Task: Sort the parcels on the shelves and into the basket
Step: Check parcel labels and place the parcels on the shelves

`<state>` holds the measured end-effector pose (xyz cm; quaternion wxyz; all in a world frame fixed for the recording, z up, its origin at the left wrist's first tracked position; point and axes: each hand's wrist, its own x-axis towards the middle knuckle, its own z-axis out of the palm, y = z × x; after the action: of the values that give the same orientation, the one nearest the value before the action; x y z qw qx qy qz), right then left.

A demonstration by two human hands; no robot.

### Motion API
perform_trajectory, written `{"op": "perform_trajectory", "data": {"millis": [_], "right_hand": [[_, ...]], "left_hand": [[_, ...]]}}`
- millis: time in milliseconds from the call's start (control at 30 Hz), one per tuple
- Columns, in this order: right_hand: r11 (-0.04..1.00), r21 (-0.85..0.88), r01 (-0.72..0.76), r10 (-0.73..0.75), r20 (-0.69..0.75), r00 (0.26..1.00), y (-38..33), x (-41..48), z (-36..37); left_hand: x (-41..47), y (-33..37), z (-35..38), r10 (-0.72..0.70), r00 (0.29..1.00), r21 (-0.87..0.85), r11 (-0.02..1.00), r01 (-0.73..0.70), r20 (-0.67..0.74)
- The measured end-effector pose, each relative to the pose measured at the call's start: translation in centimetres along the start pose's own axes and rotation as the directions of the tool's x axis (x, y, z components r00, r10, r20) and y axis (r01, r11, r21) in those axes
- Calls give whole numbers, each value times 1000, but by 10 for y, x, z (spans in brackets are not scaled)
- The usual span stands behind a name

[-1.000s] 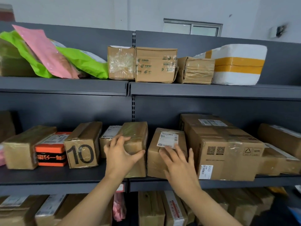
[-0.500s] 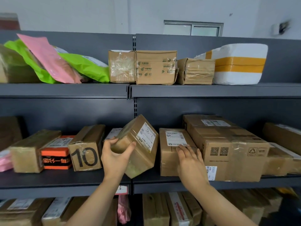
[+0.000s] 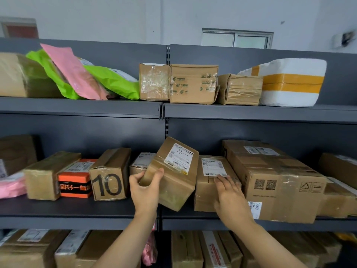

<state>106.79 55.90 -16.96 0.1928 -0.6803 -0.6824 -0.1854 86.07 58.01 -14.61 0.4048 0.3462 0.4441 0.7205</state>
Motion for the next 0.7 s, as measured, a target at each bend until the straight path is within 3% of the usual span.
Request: {"op": "perform_trajectory", "data": {"millis": [333,400,533,700], "right_hand": [[994,111,2,-19,147,989,0,-1,-21],[969,244,-29,-6,141,990,0,-1,-25],[744,666,-53,44,30,999,-15,-4,-45],[603,797,-17,24,3,1000,-24,0,-70]], "left_hand": [[-10,0,-4,17,1000,-78,997,-16,11],[-8,1,-5,-17,1000,-121,992,19,11],[-8,1,-10,-38,999,-158,987,40,13],[4,26,-37,7,994,-152,988,9,105]]}}
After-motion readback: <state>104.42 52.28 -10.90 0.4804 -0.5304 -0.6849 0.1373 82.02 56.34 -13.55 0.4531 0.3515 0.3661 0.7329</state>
